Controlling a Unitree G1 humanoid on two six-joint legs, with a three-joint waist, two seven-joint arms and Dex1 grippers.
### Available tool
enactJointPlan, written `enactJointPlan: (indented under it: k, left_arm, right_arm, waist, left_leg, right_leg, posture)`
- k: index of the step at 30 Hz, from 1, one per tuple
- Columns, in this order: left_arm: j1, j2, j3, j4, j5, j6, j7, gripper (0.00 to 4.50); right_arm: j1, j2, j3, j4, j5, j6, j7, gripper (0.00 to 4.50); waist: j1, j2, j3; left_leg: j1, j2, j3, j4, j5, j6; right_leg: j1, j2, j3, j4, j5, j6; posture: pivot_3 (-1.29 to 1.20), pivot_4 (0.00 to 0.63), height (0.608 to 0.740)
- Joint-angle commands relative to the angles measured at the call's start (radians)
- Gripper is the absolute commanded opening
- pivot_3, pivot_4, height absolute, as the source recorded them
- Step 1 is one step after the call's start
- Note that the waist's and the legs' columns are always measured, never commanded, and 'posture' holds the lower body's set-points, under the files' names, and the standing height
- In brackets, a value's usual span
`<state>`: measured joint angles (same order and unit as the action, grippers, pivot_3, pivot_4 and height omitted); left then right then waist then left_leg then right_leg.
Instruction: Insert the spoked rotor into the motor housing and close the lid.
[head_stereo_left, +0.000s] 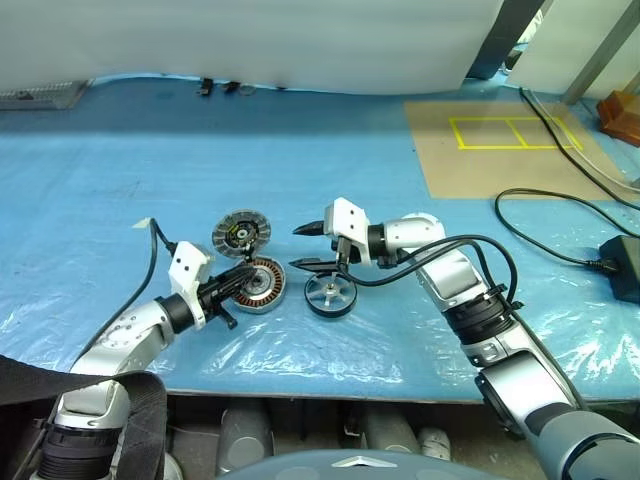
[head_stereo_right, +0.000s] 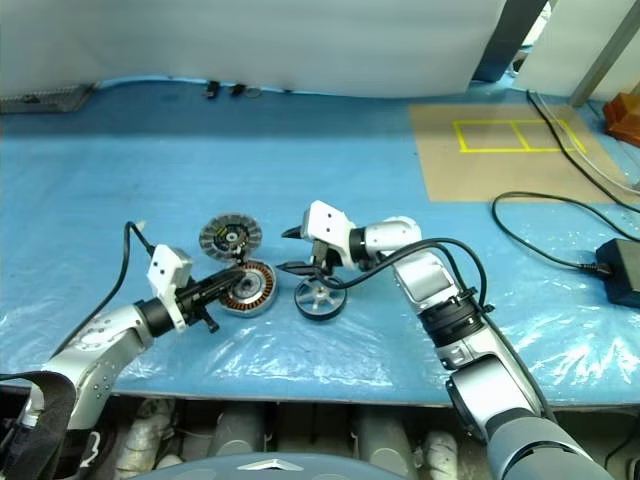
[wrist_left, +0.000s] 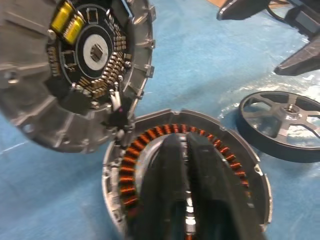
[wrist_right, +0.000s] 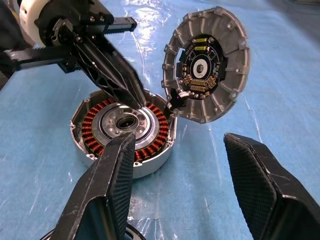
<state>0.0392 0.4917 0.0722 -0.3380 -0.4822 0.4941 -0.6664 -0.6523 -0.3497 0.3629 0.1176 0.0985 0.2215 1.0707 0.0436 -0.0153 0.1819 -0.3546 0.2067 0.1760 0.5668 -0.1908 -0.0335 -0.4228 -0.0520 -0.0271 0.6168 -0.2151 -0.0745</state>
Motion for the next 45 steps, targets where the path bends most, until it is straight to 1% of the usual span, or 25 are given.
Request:
enactJointPlan:
  k: [1,10,16,19,25,27,30,34,36,38,41,45]
  left_arm:
    - [-0.019,0.005,-0.026,-0.018,0.041,-0.018,0.017,0.03]
    - [-0.031,0.023,-0.072,0.021,0.129,-0.022,0.033,0.03]
    - [-0.013,0.023,-0.105,-0.004,0.126,-0.017,0.012,0.03]
    - [-0.007,0.029,-0.100,-0.016,0.122,-0.023,0.004,0.03]
    - [-0.001,0.061,-0.113,0.008,0.164,-0.019,0.015,0.03]
    - [0.004,0.088,-0.144,0.022,0.200,-0.003,0.013,0.03]
    - [0.017,0.095,-0.156,0.027,0.215,0.004,0.020,0.03]
    - [0.025,0.073,-0.125,0.017,0.174,-0.002,0.019,0.03]
    - [0.019,0.009,-0.052,-0.008,0.067,0.007,0.029,0.03]
    - [0.009,-0.023,0.002,-0.023,0.013,0.014,0.039,0.03]
    - [-0.001,-0.027,0.041,-0.023,-0.005,0.018,0.045,0.03]
    - [-0.009,-0.020,0.055,-0.026,-0.014,0.030,0.047,0.03]
  right_arm:
    - [-0.023,0.006,-0.008,-0.015,-0.001,-0.020,-0.005,2.88]
    - [-0.024,0.008,-0.008,-0.016,-0.002,-0.021,-0.006,2.88]
    - [-0.024,0.008,-0.006,-0.016,-0.006,-0.022,-0.008,2.88]
    - [-0.025,0.008,-0.005,-0.016,-0.008,-0.023,-0.007,2.88]
    - [-0.029,0.012,-0.004,-0.013,-0.009,-0.025,-0.006,2.88]
    - [-0.030,0.013,-0.004,-0.011,-0.010,-0.026,-0.005,2.88]
    - [-0.030,0.013,-0.004,-0.010,-0.011,-0.026,-0.005,2.88]
    - [-0.032,0.012,-0.003,-0.007,-0.012,-0.028,-0.003,2.88]
    - [-0.031,0.013,-0.002,-0.006,-0.014,-0.033,-0.003,2.88]
    - [-0.031,0.015,-0.002,-0.004,-0.016,-0.036,-0.003,2.88]
    - [-0.033,0.019,-0.001,0.001,-0.018,-0.041,-0.002,2.88]
    - [-0.036,0.023,0.001,0.008,-0.021,-0.048,-0.001,2.88]
  waist:
    - [0.000,0.000,0.000]
    - [0.000,0.000,0.000]
    - [0.000,0.000,0.000]
    - [0.001,0.000,0.000]
    - [0.000,0.001,0.000]
    - [0.000,0.001,0.000]
    - [-0.001,0.002,-0.001]
    - [-0.001,0.004,-0.002]
    - [-0.001,0.004,-0.003]
    - [0.000,0.004,-0.002]
    - [0.000,0.004,-0.002]
    - [0.000,0.004,-0.002]
  left_leg:
    - [0.000,0.000,0.000,0.000,0.000,0.000]
    - [0.000,0.000,0.000,0.000,0.000,0.000]
    - [0.000,0.000,0.000,0.001,0.000,0.000]
    - [0.000,0.000,0.000,0.001,0.000,0.000]
    - [0.001,0.000,0.000,0.001,0.000,0.000]
    - [0.001,0.000,0.000,0.001,0.000,0.000]
    - [0.004,0.000,0.000,0.001,0.000,0.000]
    - [0.005,0.000,0.000,0.001,0.000,0.000]
    - [0.004,0.000,0.000,0.001,0.000,0.000]
    - [0.004,0.000,0.000,0.001,0.000,0.000]
    - [0.001,0.000,0.000,0.001,0.000,0.000]
    - [0.001,0.000,0.000,0.001,0.000,0.000]
  right_leg:
    - [0.000,0.000,0.000,0.000,0.000,0.000]
    - [0.000,0.000,0.000,0.000,0.000,0.000]
    - [0.000,0.000,0.000,0.000,0.000,0.000]
    - [0.000,0.000,0.000,0.000,0.000,0.000]
    - [0.000,0.000,0.000,0.001,0.000,0.000]
    - [0.001,0.000,0.000,0.001,0.000,0.000]
    - [0.003,0.000,0.000,0.001,0.000,0.000]
    - [0.003,0.000,0.001,0.001,0.000,0.000]
    - [0.003,0.000,0.001,0.001,0.000,0.000]
    - [0.003,-0.001,0.001,0.001,0.000,0.000]
    - [0.002,0.000,0.000,0.001,0.000,0.000]
    - [0.002,0.000,0.000,0.001,0.000,0.000]
  posture:
    - [0.00,0.150,0.740]
    - [0.00,0.150,0.740]
    - [0.00,0.150,0.740]
    - [0.00,0.150,0.740]
    - [0.00,0.150,0.740]
    - [0.00,0.150,0.740]
    - [0.00,0.150,0.740]
    - [0.00,0.150,0.740]
    - [0.00,0.150,0.740]
    - [0.00,0.150,0.740]
    - [0.00,0.150,0.740]
    - [0.00,0.150,0.740]
